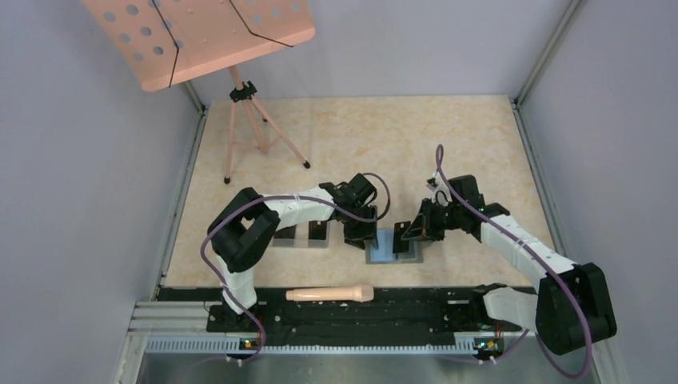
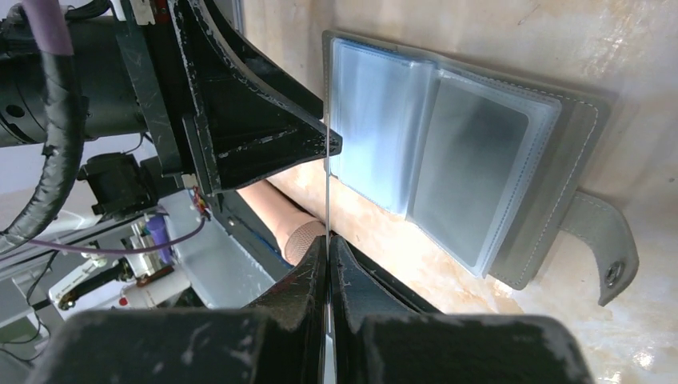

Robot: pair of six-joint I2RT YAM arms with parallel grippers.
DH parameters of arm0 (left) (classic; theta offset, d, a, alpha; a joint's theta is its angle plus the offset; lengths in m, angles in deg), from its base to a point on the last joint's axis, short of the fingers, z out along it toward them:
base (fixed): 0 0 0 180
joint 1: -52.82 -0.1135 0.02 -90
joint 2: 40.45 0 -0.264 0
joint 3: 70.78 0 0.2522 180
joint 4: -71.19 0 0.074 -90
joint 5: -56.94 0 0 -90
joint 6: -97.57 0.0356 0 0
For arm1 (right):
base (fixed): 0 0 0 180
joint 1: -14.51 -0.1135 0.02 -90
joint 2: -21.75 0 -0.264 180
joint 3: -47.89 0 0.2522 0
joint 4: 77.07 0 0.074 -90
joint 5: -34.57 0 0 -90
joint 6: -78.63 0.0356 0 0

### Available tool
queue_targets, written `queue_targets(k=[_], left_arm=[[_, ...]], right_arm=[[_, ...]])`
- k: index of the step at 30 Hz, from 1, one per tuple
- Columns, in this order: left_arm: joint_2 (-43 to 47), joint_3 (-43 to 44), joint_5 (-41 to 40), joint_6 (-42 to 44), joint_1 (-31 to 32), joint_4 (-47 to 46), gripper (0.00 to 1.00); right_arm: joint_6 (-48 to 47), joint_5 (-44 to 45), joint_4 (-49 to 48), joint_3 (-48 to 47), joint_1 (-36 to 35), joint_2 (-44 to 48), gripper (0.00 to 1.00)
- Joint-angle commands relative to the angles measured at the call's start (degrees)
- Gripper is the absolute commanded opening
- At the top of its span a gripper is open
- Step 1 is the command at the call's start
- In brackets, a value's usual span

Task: Put the credit cards into the card holder
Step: Insert the credit card into the card holder.

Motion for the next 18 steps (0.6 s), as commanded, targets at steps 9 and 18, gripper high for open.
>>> queue_targets(k=[9, 18], left_arm=[[7.1, -6.4, -4.8, -0.9, 0.0, -1.1, 0.45], [4.9, -6.7, -3.2, -0.6, 0.0, -1.1, 0.28]], right_arm=[[-2.6, 2.2, -8.5, 0.9, 0.8, -5.4, 0.0], [-4.0, 5.4, -11.4, -1.1, 0.9, -10.1, 0.0]])
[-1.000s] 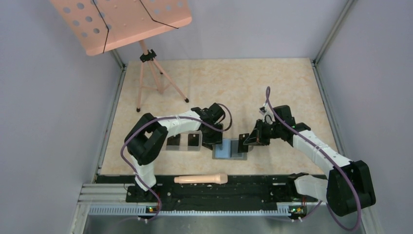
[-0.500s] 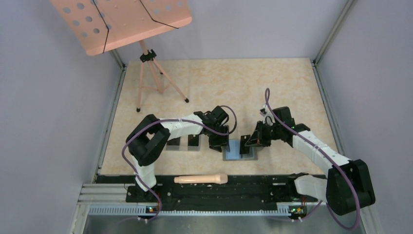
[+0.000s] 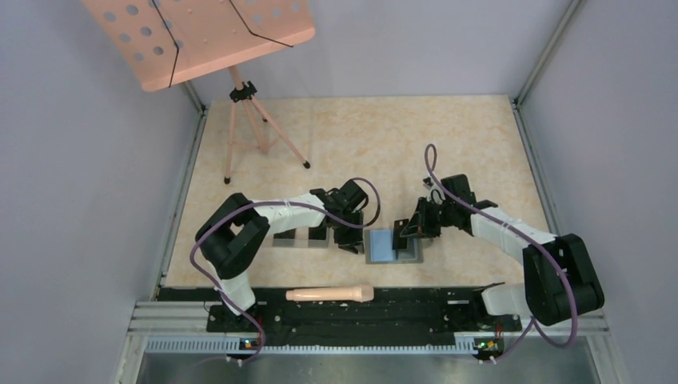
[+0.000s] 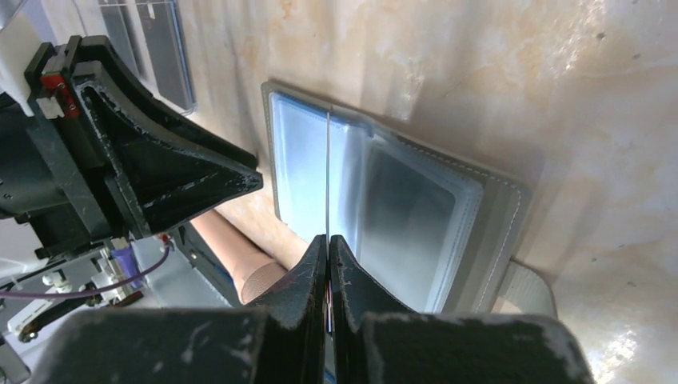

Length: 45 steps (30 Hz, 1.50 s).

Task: Put the credit cards into the card holder
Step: Insert the credit card into the card holder.

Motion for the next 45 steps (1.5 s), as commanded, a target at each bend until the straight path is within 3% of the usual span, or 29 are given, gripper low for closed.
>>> queue_targets(k=[1, 45], left_arm=[[-0.4, 0.5, 0.1, 0.2, 0.0, -0.5, 0.27], [-4.0, 2.5, 2.0, 0.9, 0.0, 0.1, 0.03]], right_arm=[[-2.1, 2.2, -3.1, -2.0, 0.9, -1.5, 0.0], [4.7, -4.3, -15.6, 7.3, 0.0, -5.8, 0.0]])
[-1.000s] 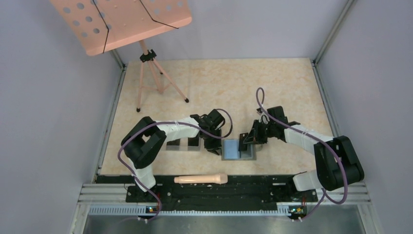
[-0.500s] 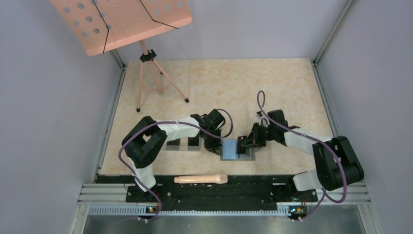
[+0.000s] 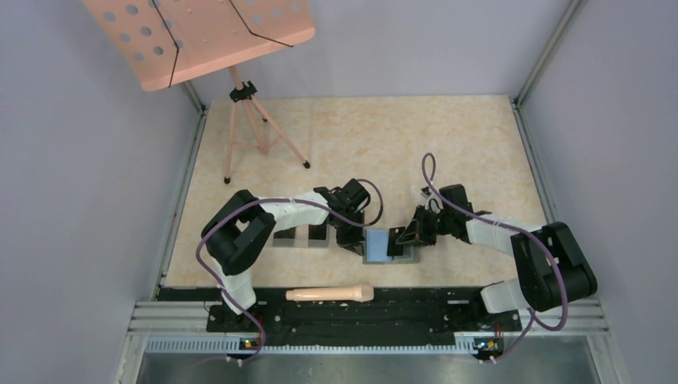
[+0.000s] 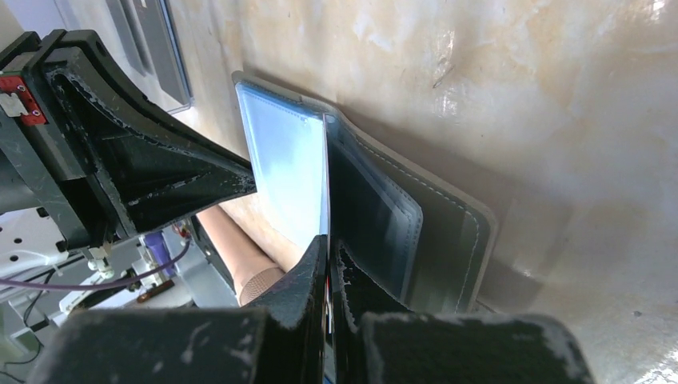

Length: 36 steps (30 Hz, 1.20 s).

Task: Put the credit cards into the card holder
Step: Insert the credit card into the card holder.

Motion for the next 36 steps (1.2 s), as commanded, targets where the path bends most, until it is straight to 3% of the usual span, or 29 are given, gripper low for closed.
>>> queue_targets(k=[1, 20, 36], left_arm=[[-1.4, 0.8, -0.6, 0.4, 0.1, -0.7, 0.03], [-1.5, 0.7, -0.7, 0.2, 0.3, -0.9, 0.01], [-2.0, 1.3, -0.7, 0.1, 0.7, -0.5, 0.0]], right_arm=[[0.1, -0.4, -2.3, 0.6, -0.2, -0.6, 0.0], [2.1, -2.0, 1.7, 0.5, -1.7, -1.3, 0.0], [1.9, -6.0, -0.6, -1.5, -2.8, -4.2, 0.0]])
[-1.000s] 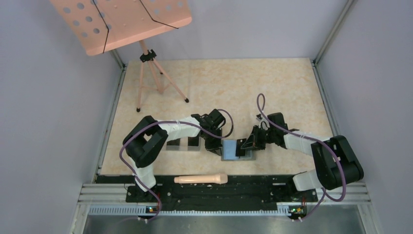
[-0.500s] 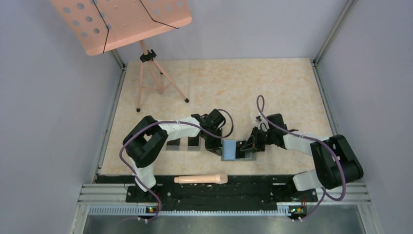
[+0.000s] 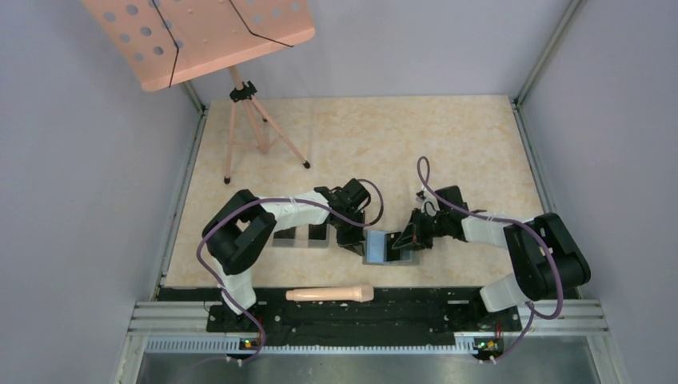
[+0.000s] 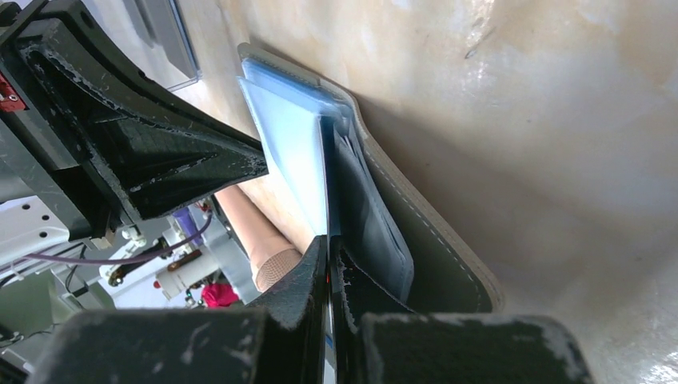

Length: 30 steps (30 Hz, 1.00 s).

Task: Put the credit cards into the card holder
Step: Insert the credit card into the card holder.

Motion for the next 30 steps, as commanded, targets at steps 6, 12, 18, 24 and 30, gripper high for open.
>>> queue_targets(k=[6, 12, 18, 24, 30], left_arm=[[-1.9, 1.0, -1.2, 0.1, 0.6, -0.6, 0.0], [-2.1, 1.1, -1.3, 0.1, 0.7, -0.4, 0.0], [-2.1, 1.2, -1.6, 0.0, 0.7, 0.0, 0.0], [-1.6, 0.9, -2.1, -0.7, 0.7, 0.7, 0.0], [-1.2, 0.1, -2.1, -1.8, 0.7, 0.3, 0.0]], right_arm=[[0.8, -3.0, -2.5, -0.9, -1.5, -0.2, 0.0], [0.4, -3.6, -4.5, -2.0, -4.0, -4.1, 0.0], [-2.2, -0.1, 0.6, -5.9, -6.4, -6.6, 0.0], [-2.7, 4.5, 5.6, -9.8, -8.7, -6.9, 0.06], [-4.2, 10.7, 13.7, -12.5, -10.2, -4.9, 0.27]])
